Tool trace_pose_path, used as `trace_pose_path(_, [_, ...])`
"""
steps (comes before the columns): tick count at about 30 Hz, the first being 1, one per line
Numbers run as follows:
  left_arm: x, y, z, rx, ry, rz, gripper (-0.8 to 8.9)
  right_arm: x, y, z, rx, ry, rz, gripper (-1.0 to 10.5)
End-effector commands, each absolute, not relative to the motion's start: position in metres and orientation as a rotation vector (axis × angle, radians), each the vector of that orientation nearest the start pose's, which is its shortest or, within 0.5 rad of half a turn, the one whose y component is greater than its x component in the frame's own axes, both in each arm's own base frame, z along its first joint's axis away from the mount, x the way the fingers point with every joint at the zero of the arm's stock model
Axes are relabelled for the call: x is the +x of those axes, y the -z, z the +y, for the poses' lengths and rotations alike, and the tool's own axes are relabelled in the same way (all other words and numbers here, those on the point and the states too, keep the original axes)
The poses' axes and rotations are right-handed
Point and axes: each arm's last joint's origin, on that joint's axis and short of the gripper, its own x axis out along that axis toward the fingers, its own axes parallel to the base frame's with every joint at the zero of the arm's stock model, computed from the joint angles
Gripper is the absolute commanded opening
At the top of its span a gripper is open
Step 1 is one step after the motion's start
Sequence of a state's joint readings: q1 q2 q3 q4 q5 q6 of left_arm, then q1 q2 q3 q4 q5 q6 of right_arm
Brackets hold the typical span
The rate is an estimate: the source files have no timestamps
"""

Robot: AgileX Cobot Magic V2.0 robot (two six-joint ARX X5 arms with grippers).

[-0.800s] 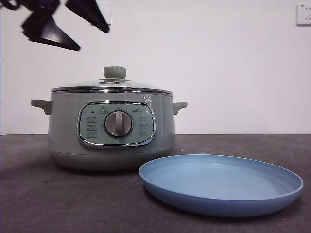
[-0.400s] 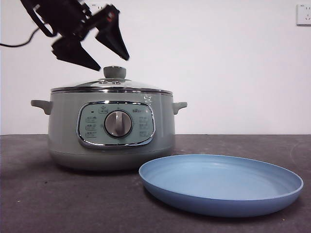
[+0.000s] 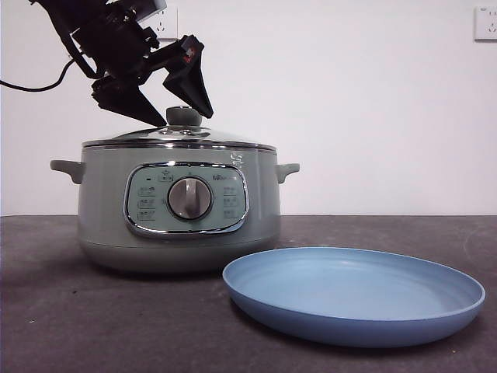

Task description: Take the potato out from the steamer,put the potato on the plate,close the lid

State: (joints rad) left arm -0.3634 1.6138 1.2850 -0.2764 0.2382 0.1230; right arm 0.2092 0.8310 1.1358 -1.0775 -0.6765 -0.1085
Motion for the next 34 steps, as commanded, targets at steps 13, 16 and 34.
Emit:
trace_pose_path(13, [0.334,-0.288,-0.139,0.167,0.640,0.586,0.59,0.116,-0.367,0.043,0.090,-0.878,0.723,6.0])
trace_pose_path(16, [0.334,-0.288,-0.139,0.167,0.640,0.582,-0.12,0.116,-0.367,0.043,0.090,-0.878,0.723,6.0])
trace_pose_path(34, [0.310,-0.335,-0.126,0.128,0.621,0.428,-0.08,0.124,-0.370,0.045,0.103,-0.871,0.682,6.0])
